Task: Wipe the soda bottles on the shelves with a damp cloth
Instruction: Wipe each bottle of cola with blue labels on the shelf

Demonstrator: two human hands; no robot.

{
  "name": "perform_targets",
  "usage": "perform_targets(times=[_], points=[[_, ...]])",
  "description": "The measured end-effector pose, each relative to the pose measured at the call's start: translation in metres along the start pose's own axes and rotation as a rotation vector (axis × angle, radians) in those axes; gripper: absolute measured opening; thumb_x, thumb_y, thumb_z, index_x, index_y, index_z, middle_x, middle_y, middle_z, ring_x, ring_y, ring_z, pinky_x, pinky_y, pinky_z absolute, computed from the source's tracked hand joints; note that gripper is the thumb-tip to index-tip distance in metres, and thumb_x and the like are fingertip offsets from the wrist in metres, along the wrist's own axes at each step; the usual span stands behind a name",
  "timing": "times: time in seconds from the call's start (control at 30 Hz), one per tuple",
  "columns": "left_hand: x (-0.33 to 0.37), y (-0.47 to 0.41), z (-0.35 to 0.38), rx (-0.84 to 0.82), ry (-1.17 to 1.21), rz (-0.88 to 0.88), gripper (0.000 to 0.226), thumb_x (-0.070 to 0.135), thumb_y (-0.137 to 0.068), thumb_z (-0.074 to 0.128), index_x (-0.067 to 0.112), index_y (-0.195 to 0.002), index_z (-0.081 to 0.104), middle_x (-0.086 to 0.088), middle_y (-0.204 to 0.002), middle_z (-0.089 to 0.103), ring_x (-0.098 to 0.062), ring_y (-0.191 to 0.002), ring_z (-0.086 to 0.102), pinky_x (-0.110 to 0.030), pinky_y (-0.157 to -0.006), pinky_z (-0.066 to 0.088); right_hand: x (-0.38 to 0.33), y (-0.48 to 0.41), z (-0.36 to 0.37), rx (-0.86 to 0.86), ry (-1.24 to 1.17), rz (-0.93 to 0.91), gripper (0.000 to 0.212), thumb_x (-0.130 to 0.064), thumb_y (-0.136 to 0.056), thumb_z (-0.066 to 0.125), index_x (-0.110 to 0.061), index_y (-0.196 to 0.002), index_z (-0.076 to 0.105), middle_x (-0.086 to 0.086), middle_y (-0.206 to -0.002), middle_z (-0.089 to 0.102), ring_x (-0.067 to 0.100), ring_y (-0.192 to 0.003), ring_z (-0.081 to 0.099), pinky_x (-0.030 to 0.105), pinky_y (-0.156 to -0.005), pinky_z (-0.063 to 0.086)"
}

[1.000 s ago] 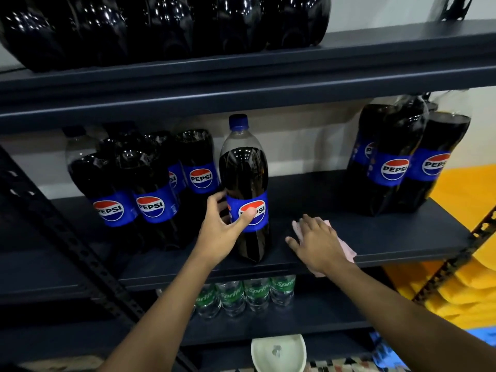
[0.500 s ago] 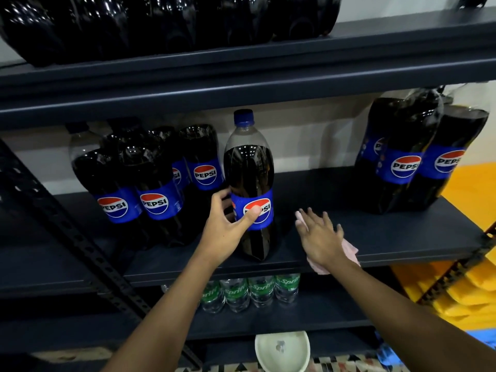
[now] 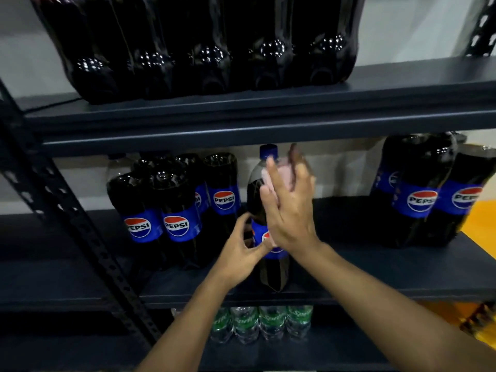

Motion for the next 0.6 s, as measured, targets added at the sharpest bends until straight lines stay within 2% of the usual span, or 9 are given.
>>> perform_targets(times=[0.07, 0.1, 0.13, 0.2, 0.3, 0.4, 0.47, 0.53, 0.6], points=[[0.004, 0.002, 0.001, -0.007, 0.019, 0.003, 0.089, 0.063, -0.076, 0.077, 0.044, -0.148, 0.029, 0.028, -0.132, 0.051, 0.004, -0.117, 0.059, -0.02, -0.096, 0.054, -0.012, -0.03, -0.006, -0.007, 0.024, 0.038, 0.043, -0.05, -0.109, 0.031, -0.029, -0.132, 0.06, 0.017, -0.136, 0.045, 0.036, -0.123, 0.046, 0.054, -0.102, 0.043], [0.004, 0.002, 0.0, -0.011, 0.028, 0.007, 0.088, 0.064, -0.077, 0.078, 0.043, -0.148, 0.031, 0.026, -0.135, 0.053, 0.003, -0.118, 0.06, -0.022, -0.097, 0.056, -0.018, -0.043, -0.01, -0.024, 0.025, 0.051, 0.044, -0.05, -0.109, 0.033, -0.024, -0.106, 0.068, 0.013, -0.116, 0.057, 0.029, -0.112, 0.053, 0.056, -0.097, 0.045], [0.003, 0.002, 0.0, -0.01, 0.036, 0.01, 0.09, 0.065, -0.077, 0.08, 0.041, -0.151, 0.033, 0.023, -0.139, 0.055, 0.0, -0.121, 0.062, -0.027, -0.1, 0.057, -0.022, -0.054, -0.012, -0.077, 0.009, 0.081, 0.047, -0.047, -0.109, 0.036, -0.022, -0.08, 0.064, 0.006, -0.091, 0.062, 0.022, -0.093, 0.059, 0.053, -0.09, 0.048], [0.002, 0.004, 0.0, -0.001, 0.05, -0.002, 0.089, 0.065, -0.078, 0.082, 0.044, -0.15, 0.034, 0.024, -0.137, 0.057, 0.002, -0.12, 0.062, -0.03, -0.102, 0.057, -0.026, -0.069, -0.011, -0.295, 0.015, 0.204, 0.054, -0.038, -0.108, 0.043, -0.02, -0.057, 0.049, -0.004, -0.059, 0.052, 0.014, -0.061, 0.055, 0.041, -0.067, 0.046], [0.007, 0.006, -0.001, -0.017, 0.022, -0.026, 0.08, 0.065, -0.078, 0.077, 0.047, -0.142, 0.032, 0.028, -0.131, 0.056, 0.007, -0.114, 0.061, -0.022, -0.094, 0.056, -0.025, -0.074, -0.005, -0.447, 0.109, 0.276, 0.06, -0.04, -0.108, 0.042, -0.016, -0.053, 0.047, -0.003, -0.052, 0.048, 0.011, -0.052, 0.048, 0.036, -0.051, 0.029], [0.023, 0.0, -0.009, -0.015, 0.161, -0.106, 0.053, 0.076, -0.086, 0.059, 0.042, -0.126, 0.052, 0.013, -0.138, 0.061, 0.0, -0.118, 0.061, -0.03, -0.103, 0.053, -0.026, -0.072, -0.008, -0.254, 0.055, 0.181, 0.056, -0.037, -0.107, 0.046, -0.017, -0.055, 0.051, -0.009, -0.051, 0.048, 0.007, -0.049, 0.046, 0.03, -0.053, 0.024], [0.038, -0.009, -0.015, 0.044, 0.41, -0.151, 0.051, 0.078, -0.097, 0.039, 0.038, -0.117, 0.063, 0.01, -0.126, 0.073, -0.012, -0.122, 0.066, -0.041, -0.107, 0.051, -0.025, -0.068, -0.009, -0.141, 0.009, 0.124, 0.044, -0.033, -0.106, 0.049, -0.023, -0.062, 0.052, -0.011, -0.056, 0.048, 0.01, -0.052, 0.045, 0.026, -0.055, 0.026], [0.061, -0.021, -0.009, 0.069, 0.561, -0.095, 0.053, 0.061, -0.109, 0.025, 0.031, -0.114, 0.067, 0.009, -0.106, 0.081, -0.009, -0.108, 0.074, -0.032, -0.091, 0.058, -0.026, -0.062, -0.008, -0.086, -0.019, 0.118, 0.044, -0.036, -0.103, 0.048, -0.028, -0.061, 0.041, -0.013, -0.056, 0.044, 0.012, -0.054, 0.044, 0.029, -0.057, 0.03], [0.074, -0.026, 0.004, 0.111, 0.619, -0.047, 0.051, 0.048, -0.114, 0.024, 0.025, -0.113, 0.069, 0.006, -0.095, 0.082, -0.005, -0.089, 0.077, -0.023, -0.074, 0.06, -0.027, -0.051, -0.006, -0.045, -0.068, 0.125, 0.041, -0.042, -0.102, 0.041, -0.026, -0.065, 0.044, -0.007, -0.061, 0.05, 0.016, -0.059, 0.051, 0.037, -0.057, 0.039]])
Point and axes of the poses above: each hand's wrist, its own y-axis away from the middle knuckle, its own z-axis out of the palm, x = y × z, the point moved 5 cm from there along -y, towards the middle knuckle
